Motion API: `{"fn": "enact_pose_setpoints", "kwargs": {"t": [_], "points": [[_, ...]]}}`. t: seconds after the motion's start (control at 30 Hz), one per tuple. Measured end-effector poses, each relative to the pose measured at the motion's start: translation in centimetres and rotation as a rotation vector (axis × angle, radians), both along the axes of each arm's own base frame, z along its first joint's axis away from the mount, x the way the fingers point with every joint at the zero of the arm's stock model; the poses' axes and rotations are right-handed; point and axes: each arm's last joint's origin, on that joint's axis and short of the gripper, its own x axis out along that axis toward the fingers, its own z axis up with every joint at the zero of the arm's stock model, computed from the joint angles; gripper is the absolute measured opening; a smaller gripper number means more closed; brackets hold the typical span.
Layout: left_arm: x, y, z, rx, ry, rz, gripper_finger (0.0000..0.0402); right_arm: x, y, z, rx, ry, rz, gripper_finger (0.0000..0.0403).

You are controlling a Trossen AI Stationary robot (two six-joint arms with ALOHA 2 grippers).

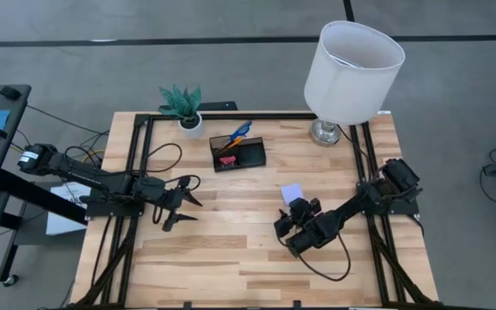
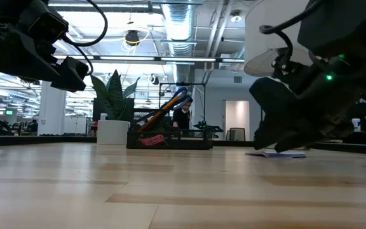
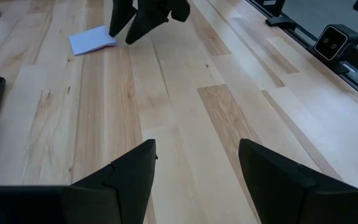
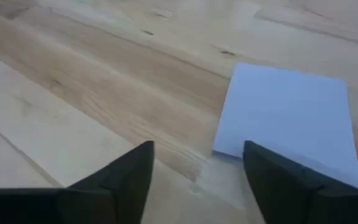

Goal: Pick and place office supplies into organizer
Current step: Put the purple sticky note into the black desk organizer

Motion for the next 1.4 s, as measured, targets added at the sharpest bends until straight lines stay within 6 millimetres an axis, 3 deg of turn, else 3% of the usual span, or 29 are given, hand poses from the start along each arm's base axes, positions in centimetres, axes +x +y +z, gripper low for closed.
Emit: {"fn": "enact_pose_setpoints", "kwargs": {"t": [0.13, 0.27, 0.47, 0.93, 1.1, 1.3, 1.4], "points": [[0.0, 0.0, 0.0, 0.000, 0.000, 0.000, 0.0223, 0.3, -0.6, 0.0, -0.004, 0.005, -0.016, 0.0277], [0.0, 0.0, 0.0, 0.000, 0.000, 0.000, 0.0223, 0.5, -1.9, -0.1, -0.016, 0.058, -0.053, 0.0295], [0.0, 0.0, 0.0, 0.000, 0.000, 0.000, 0.0223, 1.3, -3.6, -1.5, -0.023, 0.106, -0.110, 0.0297], [0.0, 0.0, 0.0, 0.000, 0.000, 0.000, 0.0223, 2.0, -4.3, -2.9, -0.077, 0.116, -0.177, 0.0287], [0.0, 0.0, 0.0, 0.000, 0.000, 0.000, 0.0223, 1.9, -5.0, -2.9, -0.073, 0.149, -0.206, 0.0224], [0.0, 0.0, 0.0, 0.000, 0.000, 0.000, 0.0223, 1.6, -5.1, -2.9, -0.089, 0.180, -0.195, 0.0043], [0.0, 0.0, 0.0, 0.000, 0.000, 0.000, 0.0223, 1.5, -5.0, -3.0, -0.095, 0.184, -0.192, 0.0016]]}}
